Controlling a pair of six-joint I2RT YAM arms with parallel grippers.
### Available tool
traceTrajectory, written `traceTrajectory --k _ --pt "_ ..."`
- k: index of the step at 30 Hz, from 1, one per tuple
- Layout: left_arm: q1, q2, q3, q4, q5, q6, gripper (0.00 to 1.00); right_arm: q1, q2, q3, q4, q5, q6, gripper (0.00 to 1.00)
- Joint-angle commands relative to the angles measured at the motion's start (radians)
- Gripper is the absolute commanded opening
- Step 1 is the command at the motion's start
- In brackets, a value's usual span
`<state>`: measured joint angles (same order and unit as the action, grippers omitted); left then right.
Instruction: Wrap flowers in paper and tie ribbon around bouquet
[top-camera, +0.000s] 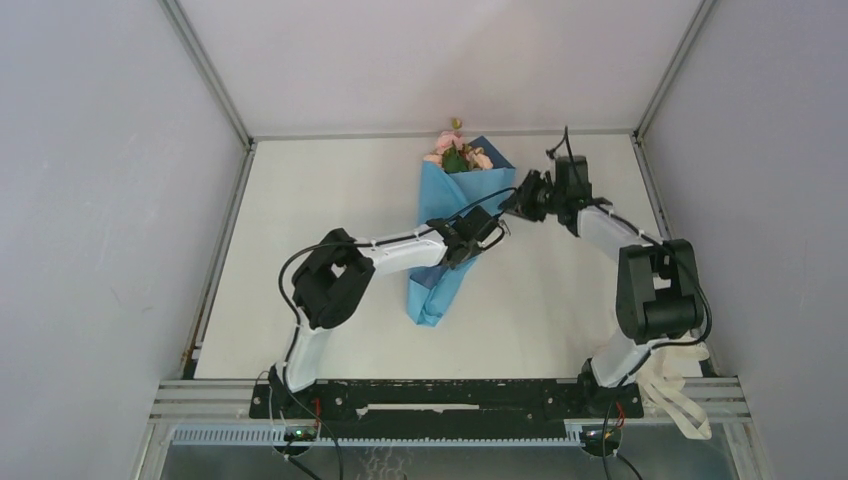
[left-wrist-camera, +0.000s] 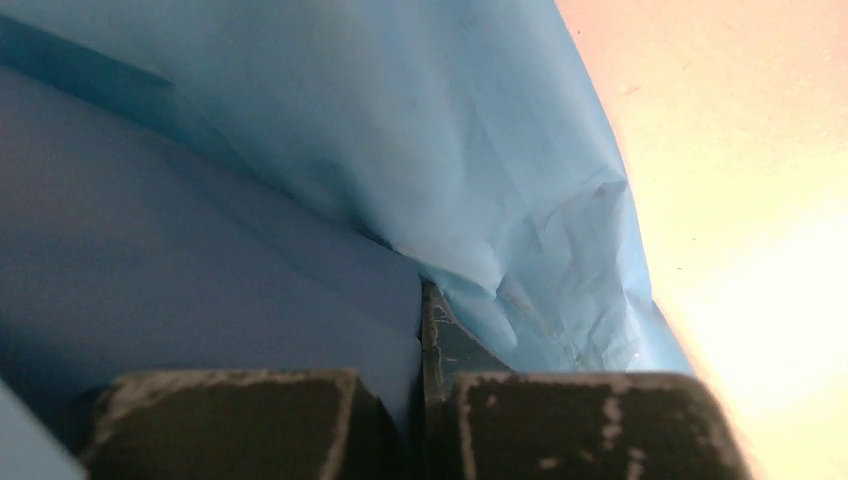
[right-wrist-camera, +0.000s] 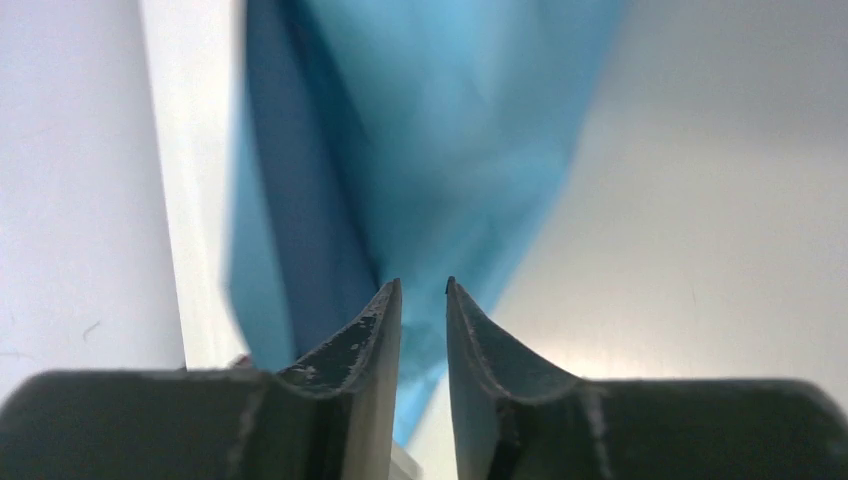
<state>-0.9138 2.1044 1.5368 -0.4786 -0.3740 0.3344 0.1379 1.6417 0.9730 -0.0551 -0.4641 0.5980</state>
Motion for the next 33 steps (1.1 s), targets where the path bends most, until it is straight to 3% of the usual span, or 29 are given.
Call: traceTrajectory --k 1,5,10,16,25,28,32,33 --pt "-0.020 0.018 -0.007 0.010 -0.067 0.056 0.03 -0.005 0.092 0.219 -0.088 -0.125 -0.140 0.38" --pt "-0.024 0.021 -0.010 0.009 -0.069 0.057 0.04 0.046 0.208 0.415 -0.208 -0.176 -0.220 0.50" --pt "-0.025 0.020 -0.015 0.005 -0.069 0.057 0.04 0.090 0.309 0.541 -0.313 -0.266 -0.278 0.70" --pt "-0.029 0.027 -0.006 -0.001 -0.070 0.058 0.07 0.148 0.384 0.635 -0.448 -0.317 -0.388 0.74" --pt "-0.037 0.033 -0.003 -0.005 -0.074 0.058 0.09 0.159 0.362 0.594 -0.435 -0.346 -0.394 0.75" --pt "-0.039 0.031 -0.001 -0.005 -0.075 0.060 0.10 0.158 0.363 0.590 -0.443 -0.305 -0.394 0.64" --pt "-0.040 0.027 0.001 -0.014 -0.067 0.057 0.13 0.158 0.389 0.573 -0.454 -0.335 -0.399 0.04" --pt "-0.039 0.027 0.004 -0.021 -0.063 0.057 0.13 0.158 0.387 0.564 -0.452 -0.321 -0.399 0.00"
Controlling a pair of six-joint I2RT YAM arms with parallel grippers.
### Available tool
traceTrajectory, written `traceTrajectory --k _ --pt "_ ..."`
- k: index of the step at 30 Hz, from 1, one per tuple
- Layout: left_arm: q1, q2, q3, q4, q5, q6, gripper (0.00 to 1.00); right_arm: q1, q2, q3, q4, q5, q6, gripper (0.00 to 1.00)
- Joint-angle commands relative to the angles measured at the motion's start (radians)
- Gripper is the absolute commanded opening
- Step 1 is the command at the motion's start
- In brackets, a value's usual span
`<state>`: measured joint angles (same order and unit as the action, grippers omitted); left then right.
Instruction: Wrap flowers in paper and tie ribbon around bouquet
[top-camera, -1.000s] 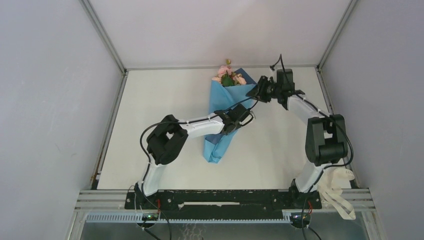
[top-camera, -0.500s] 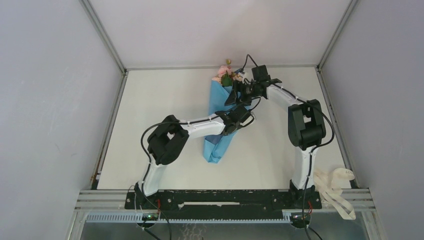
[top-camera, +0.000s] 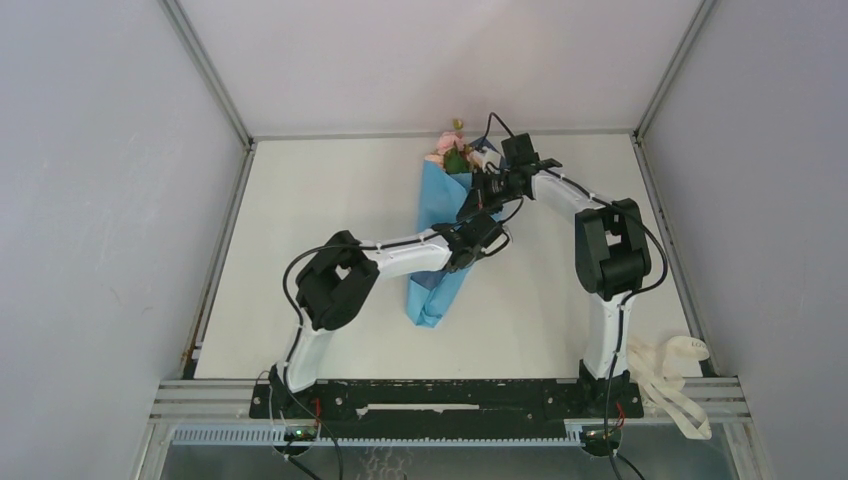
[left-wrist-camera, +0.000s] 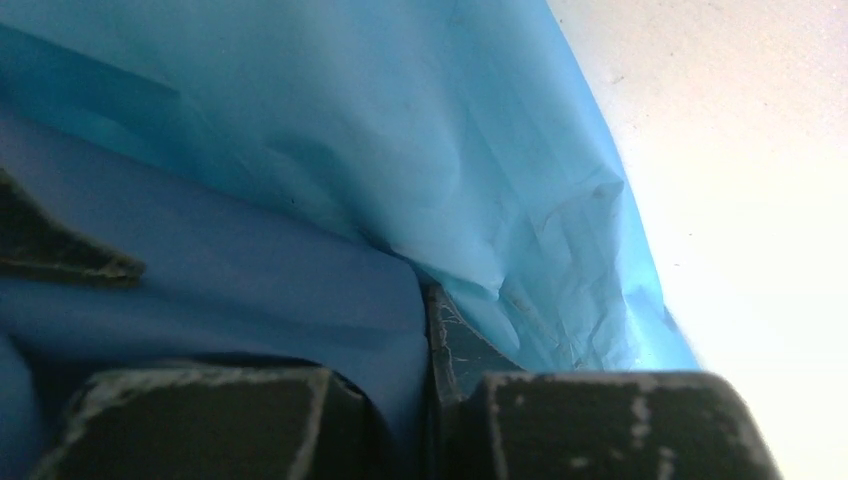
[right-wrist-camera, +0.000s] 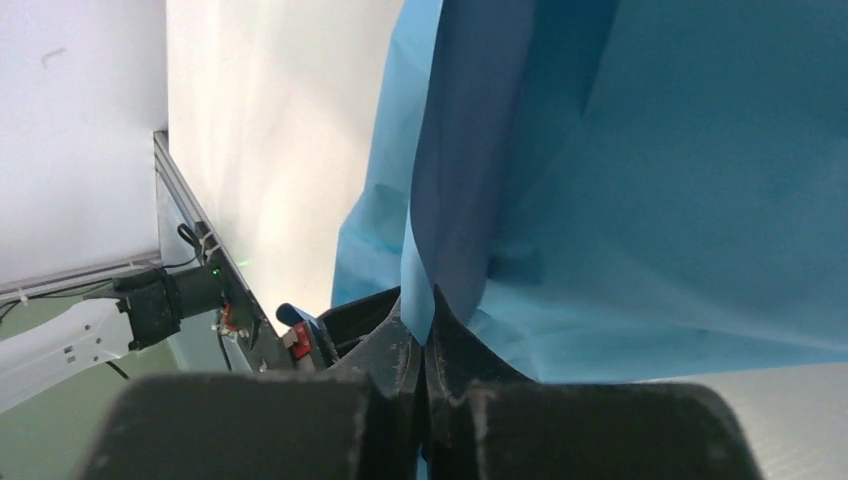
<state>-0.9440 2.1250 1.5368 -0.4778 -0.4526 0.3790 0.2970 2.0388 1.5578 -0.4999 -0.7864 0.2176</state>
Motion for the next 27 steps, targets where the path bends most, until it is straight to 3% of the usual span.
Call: traceTrajectory --k 1,4,9,13,20,27 --pt "-0.009 0.005 0.006 -0.032 0.020 0.010 0.14 -0.005 -0.014 -0.032 -0.001 0.015 -0.015 0.00" --pt "-0.009 -0.005 0.031 -0.088 0.057 -0.005 0.22 -0.039 -0.030 -0.071 0.046 0.035 0.018 0.00" --pt "-0.010 -0.066 0.168 -0.334 0.237 -0.051 0.61 -0.093 -0.006 -0.096 0.099 0.015 0.044 0.00" --pt "-0.010 -0.140 0.267 -0.495 0.383 -0.060 0.70 -0.108 0.008 -0.118 0.126 0.016 0.052 0.00" --pt "0.030 -0.274 0.270 -0.636 0.603 -0.013 0.70 -0.129 0.018 -0.157 0.168 0.018 0.069 0.00" --pt "0.243 -0.248 0.185 -0.514 0.542 -0.122 0.37 -0.137 0.017 -0.164 0.173 0.017 0.066 0.00"
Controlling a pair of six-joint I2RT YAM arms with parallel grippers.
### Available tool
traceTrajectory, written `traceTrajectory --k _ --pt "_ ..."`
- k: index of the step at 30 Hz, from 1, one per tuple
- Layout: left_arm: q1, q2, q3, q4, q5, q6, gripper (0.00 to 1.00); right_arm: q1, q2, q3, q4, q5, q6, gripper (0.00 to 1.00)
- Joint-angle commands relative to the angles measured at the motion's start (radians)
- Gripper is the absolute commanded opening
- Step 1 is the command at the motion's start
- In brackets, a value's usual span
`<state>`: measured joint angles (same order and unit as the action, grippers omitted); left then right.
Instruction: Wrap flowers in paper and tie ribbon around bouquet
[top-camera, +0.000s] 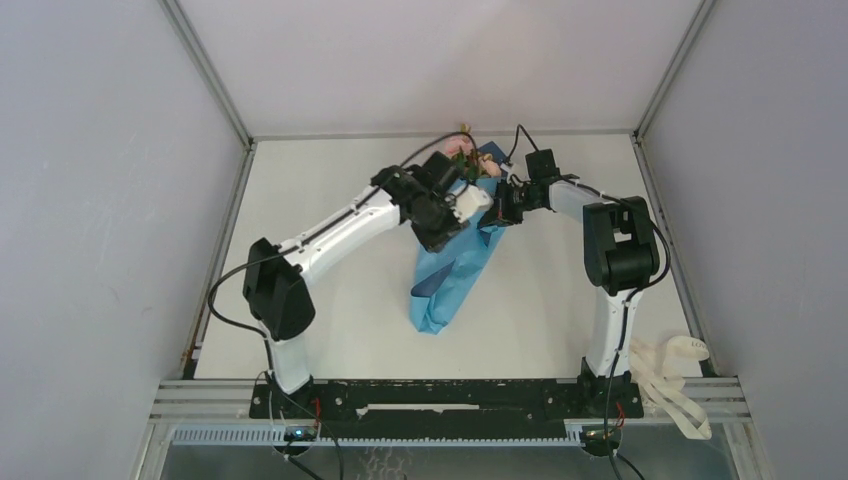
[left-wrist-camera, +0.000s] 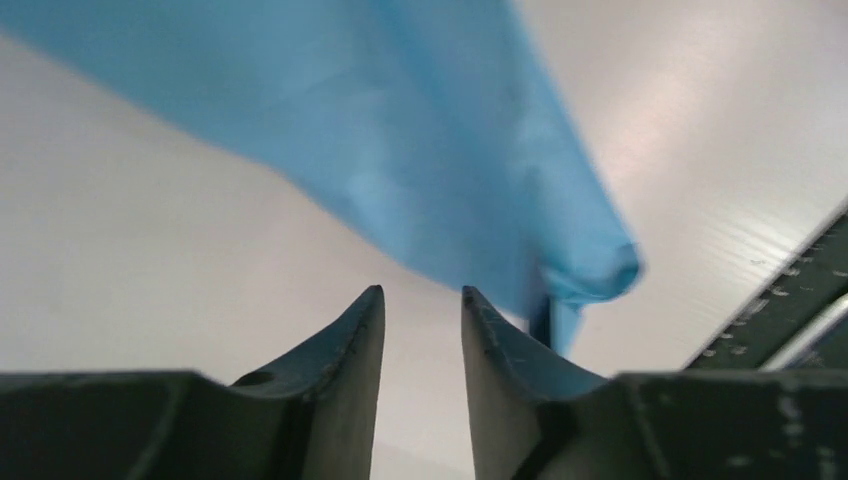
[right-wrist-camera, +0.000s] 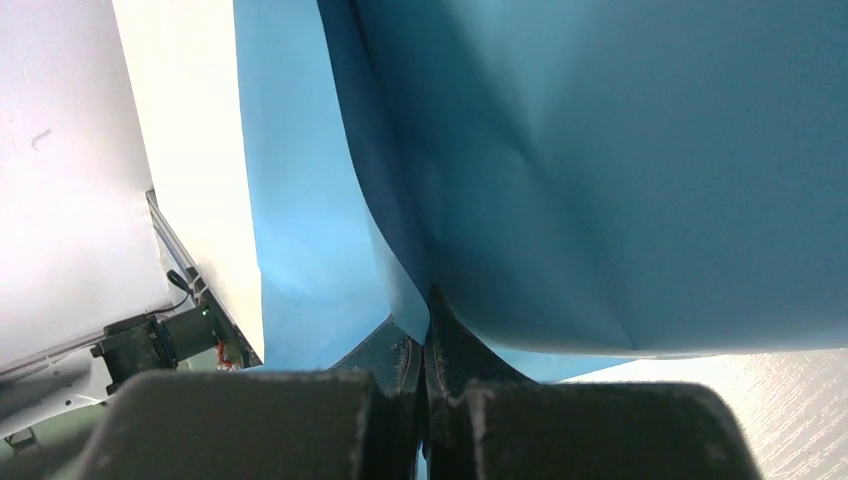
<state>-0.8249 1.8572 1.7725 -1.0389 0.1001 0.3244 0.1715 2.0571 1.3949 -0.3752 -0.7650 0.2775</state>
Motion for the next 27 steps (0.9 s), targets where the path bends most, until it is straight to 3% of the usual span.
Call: traceTrajectory --k 1,4,8,17,23,27 --pt "0.138 0.031 -0.071 0.070 -0.044 -0.074 0.33 -0.014 -0.001 -0.002 0.047 -0.004 0.006 0.00" --pt "0.129 0.070 -0.127 0.082 -0.049 -0.063 0.23 -0.016 -0.001 -0.001 0.048 0.001 0.006 0.00" --pt "0.035 0.060 -0.188 0.090 0.019 -0.028 0.21 -0.018 0.004 -0.005 0.063 0.014 0.018 0.00" --pt "-0.202 0.078 -0.282 0.283 -0.147 0.046 0.33 -0.019 -0.007 -0.051 0.158 0.023 0.089 0.00" --pt "-0.232 0.184 -0.297 0.361 -0.221 0.086 0.36 -0.017 -0.022 -0.063 0.180 0.019 0.106 0.00" --pt "-0.241 0.204 -0.323 0.379 -0.147 0.107 0.42 -0.022 -0.038 -0.063 0.195 0.012 0.110 0.03"
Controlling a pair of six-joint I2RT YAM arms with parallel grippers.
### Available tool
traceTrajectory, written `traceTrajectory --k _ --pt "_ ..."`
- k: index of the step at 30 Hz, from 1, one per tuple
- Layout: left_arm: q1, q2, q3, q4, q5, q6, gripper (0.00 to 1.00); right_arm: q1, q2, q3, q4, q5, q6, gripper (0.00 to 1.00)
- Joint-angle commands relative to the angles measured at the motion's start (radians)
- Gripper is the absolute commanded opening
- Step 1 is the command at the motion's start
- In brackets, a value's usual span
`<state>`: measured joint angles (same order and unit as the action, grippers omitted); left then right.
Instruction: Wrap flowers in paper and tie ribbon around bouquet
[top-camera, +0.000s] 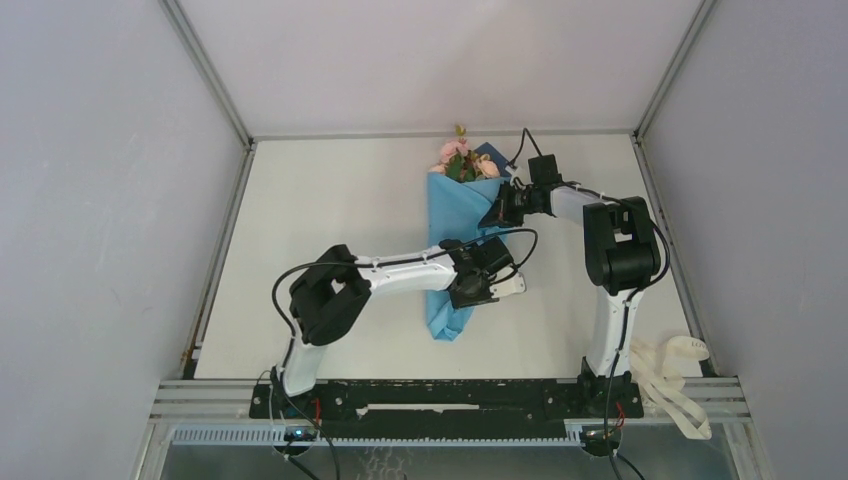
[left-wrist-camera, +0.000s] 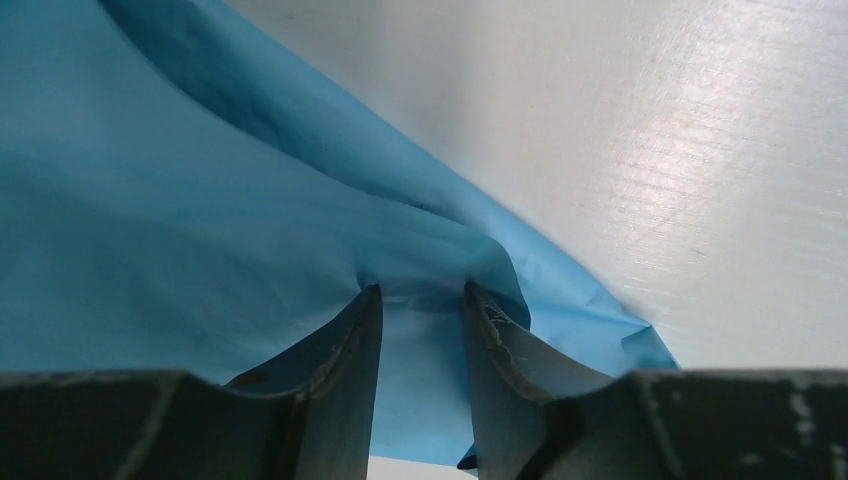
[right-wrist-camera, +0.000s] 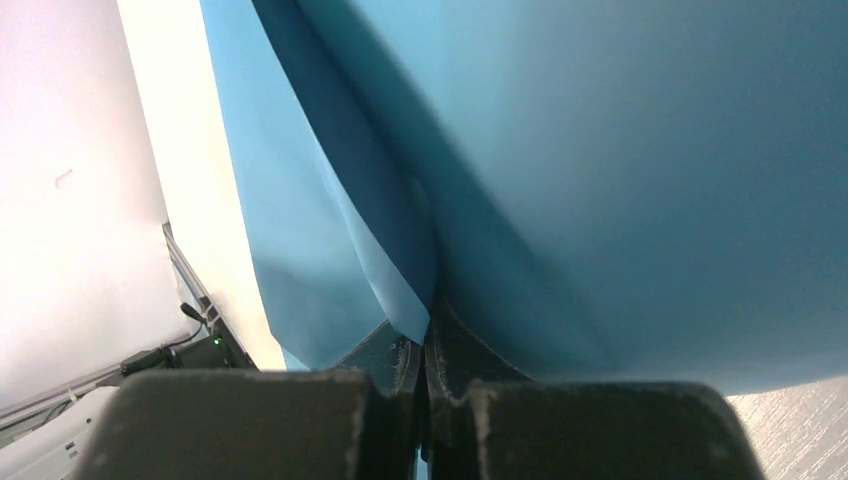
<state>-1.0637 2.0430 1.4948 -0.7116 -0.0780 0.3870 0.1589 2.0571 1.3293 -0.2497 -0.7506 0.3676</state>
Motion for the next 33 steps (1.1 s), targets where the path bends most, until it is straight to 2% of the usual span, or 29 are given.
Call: traceTrajectory --k 1,4,6,12,14,16,18,21,25,28,33 --pt "-0.006 0.018 -0.058 0.058 0.037 0.051 0.42 -0.014 -0.045 0.002 0.064 0.007 0.017 0.08" --pt "-0.003 0.012 -0.089 0.075 0.044 0.051 0.41 -0.042 -0.082 0.002 0.009 0.082 -0.011 0.23" --pt "0.001 0.001 -0.101 0.081 0.055 0.049 0.41 -0.068 -0.108 0.004 -0.040 0.132 -0.045 0.28" --pt "0.017 0.009 -0.096 0.070 0.070 0.049 0.42 -0.168 -0.152 0.051 -0.254 0.355 -0.189 0.32" --pt "0.018 0.016 -0.085 0.062 0.070 0.044 0.42 -0.224 -0.169 0.072 -0.311 0.421 -0.173 0.31" --pt "0.018 0.018 -0.082 0.060 0.070 0.041 0.42 -0.247 -0.236 0.050 -0.315 0.442 -0.145 0.31" --pt "0.018 0.020 -0.081 0.060 0.089 0.038 0.42 -0.198 -0.371 -0.013 -0.272 0.475 -0.150 0.31" --pt "0.023 0.026 -0.074 0.053 0.104 0.038 0.42 -0.078 -0.492 -0.123 -0.174 0.365 -0.176 0.30" --pt "0.025 0.026 -0.073 0.054 0.107 0.038 0.42 0.033 -0.539 -0.262 0.014 0.193 -0.105 0.26" --pt "0.025 0.023 -0.075 0.057 0.106 0.035 0.42 0.062 -0.455 -0.303 0.141 0.100 -0.033 0.23" --pt "0.023 0.014 -0.058 0.010 0.109 0.041 0.44 0.036 -0.234 -0.302 0.283 0.060 0.024 0.16"
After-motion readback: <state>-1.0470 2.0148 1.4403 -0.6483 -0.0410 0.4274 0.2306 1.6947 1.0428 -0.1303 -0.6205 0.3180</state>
